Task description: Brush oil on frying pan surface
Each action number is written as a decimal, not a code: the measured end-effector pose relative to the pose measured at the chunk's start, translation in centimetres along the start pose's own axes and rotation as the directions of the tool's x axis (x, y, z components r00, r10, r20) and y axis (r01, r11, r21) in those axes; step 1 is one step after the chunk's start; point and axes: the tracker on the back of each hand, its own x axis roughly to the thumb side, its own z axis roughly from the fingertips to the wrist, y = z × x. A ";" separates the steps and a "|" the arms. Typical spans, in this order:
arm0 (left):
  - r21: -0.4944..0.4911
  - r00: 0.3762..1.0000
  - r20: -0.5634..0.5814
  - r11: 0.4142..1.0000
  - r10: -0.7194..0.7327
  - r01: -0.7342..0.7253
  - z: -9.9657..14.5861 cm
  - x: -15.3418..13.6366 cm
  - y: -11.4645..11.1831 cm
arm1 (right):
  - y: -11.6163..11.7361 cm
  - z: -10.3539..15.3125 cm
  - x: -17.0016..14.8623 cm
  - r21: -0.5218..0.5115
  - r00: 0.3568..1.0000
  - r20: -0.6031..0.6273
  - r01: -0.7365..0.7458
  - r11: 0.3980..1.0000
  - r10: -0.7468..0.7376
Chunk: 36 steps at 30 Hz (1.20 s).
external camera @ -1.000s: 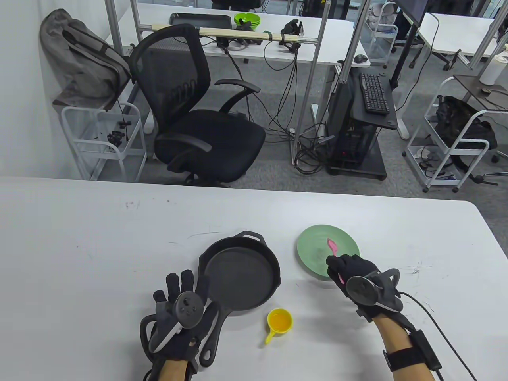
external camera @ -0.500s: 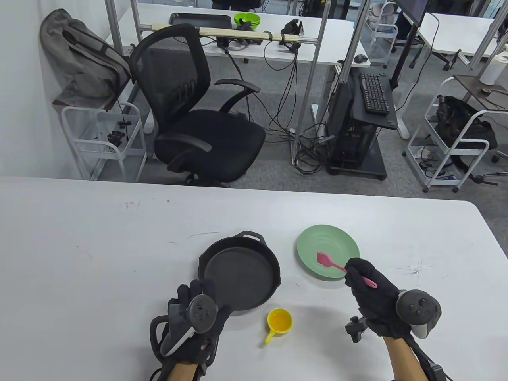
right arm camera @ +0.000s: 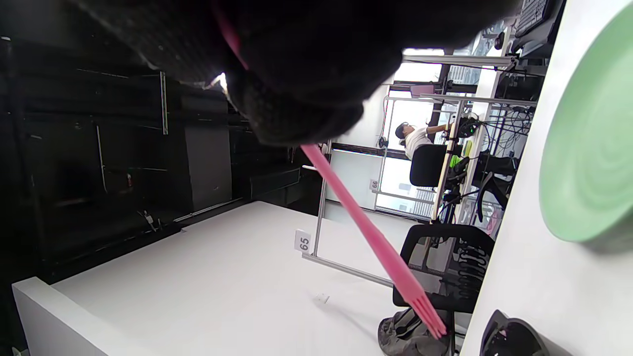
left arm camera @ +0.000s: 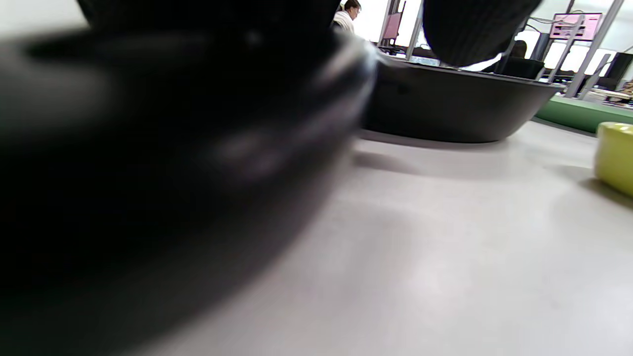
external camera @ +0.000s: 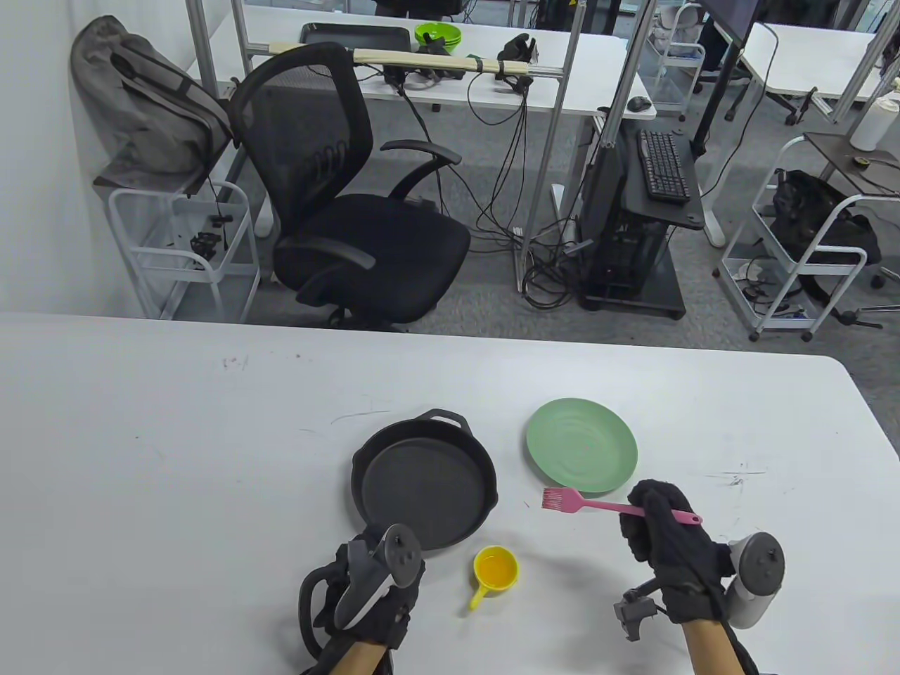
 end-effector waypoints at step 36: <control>0.170 0.974 -0.033 0.962 0.222 -0.214 0.3 -3.7 2.9 | 5.8 -1.4 0.5 0.147 0.967 -0.053 -0.240 0.960 0.250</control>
